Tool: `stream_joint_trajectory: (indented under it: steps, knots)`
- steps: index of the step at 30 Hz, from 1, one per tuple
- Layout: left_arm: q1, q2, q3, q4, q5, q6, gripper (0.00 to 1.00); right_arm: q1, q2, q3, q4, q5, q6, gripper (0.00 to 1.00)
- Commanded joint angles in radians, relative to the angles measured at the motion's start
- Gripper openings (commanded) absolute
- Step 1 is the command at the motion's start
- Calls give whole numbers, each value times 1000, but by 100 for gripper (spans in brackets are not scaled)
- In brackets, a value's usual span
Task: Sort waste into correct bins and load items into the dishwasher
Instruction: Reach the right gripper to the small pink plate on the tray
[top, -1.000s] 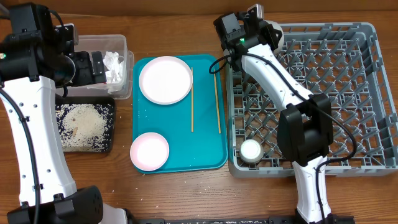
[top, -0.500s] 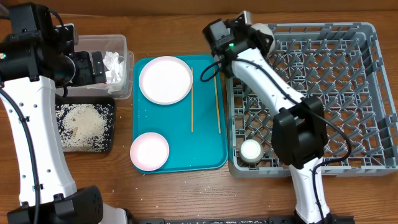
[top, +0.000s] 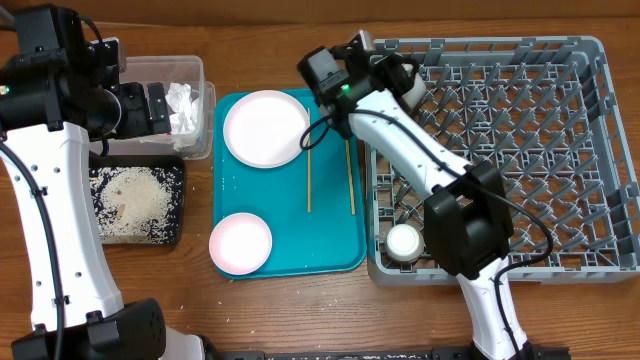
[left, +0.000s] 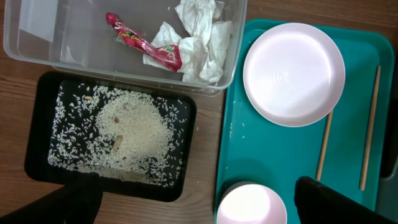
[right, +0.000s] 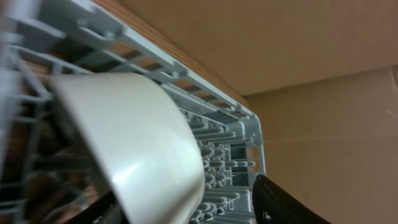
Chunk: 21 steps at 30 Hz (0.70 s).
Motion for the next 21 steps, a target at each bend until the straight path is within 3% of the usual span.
stream_joint_trajectory:
  steps: [1, 7, 12, 13, 14, 15, 18, 21]
  knots:
    - [2, -4, 18, 0, -3, -6, 100, 46, -2, 4, 10, -105, 8, 59]
    - [2, -4, 18, 0, -3, -6, 100, 68, -76, 4, 32, -372, 104, 64]
    - [2, -4, 18, 0, -3, -6, 100, 61, -171, 11, 39, -675, 125, 73]
    - [2, -4, 18, 0, -3, -6, 100, 61, -191, 12, 23, -769, 124, 78]
    - [2, -4, 18, 0, -3, -6, 100, 61, -206, 12, -2, -848, 123, 92]
    - [2, -4, 18, 0, -3, -6, 100, 61, -221, 12, -23, -938, 115, 99]
    - [2, -4, 18, 0, -3, -6, 100, 61, -232, 10, -78, -1238, 117, 99]
    - [2, -4, 18, 0, -3, -6, 100, 65, -211, -27, -78, -1482, 117, 89]
